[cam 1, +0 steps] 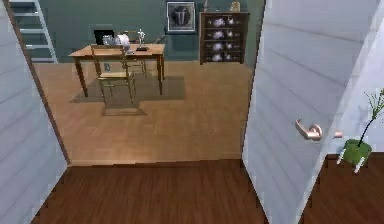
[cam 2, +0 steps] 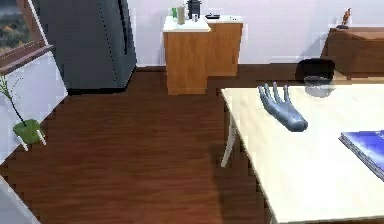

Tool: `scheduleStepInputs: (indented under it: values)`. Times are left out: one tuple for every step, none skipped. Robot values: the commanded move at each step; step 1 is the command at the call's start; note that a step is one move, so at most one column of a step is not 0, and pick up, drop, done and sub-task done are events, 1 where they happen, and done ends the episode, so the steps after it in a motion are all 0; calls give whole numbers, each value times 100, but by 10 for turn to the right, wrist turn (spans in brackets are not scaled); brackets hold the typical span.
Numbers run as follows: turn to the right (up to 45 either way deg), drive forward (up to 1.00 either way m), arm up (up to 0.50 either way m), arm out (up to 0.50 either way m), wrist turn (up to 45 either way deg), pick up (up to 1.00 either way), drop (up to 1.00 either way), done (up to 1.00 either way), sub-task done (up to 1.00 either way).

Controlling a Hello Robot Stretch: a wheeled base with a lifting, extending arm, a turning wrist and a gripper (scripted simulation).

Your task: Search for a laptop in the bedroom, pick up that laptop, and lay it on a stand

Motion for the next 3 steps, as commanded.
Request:
scheduleStepInputs:
  values:
    - [-300, 0, 0, 0, 0, 0, 0, 0, 0]
    - [0, 100, 0, 0, 0, 0, 0, 0, 0]
    - [0, 25, 0, 0, 0, 0, 0, 0, 0]
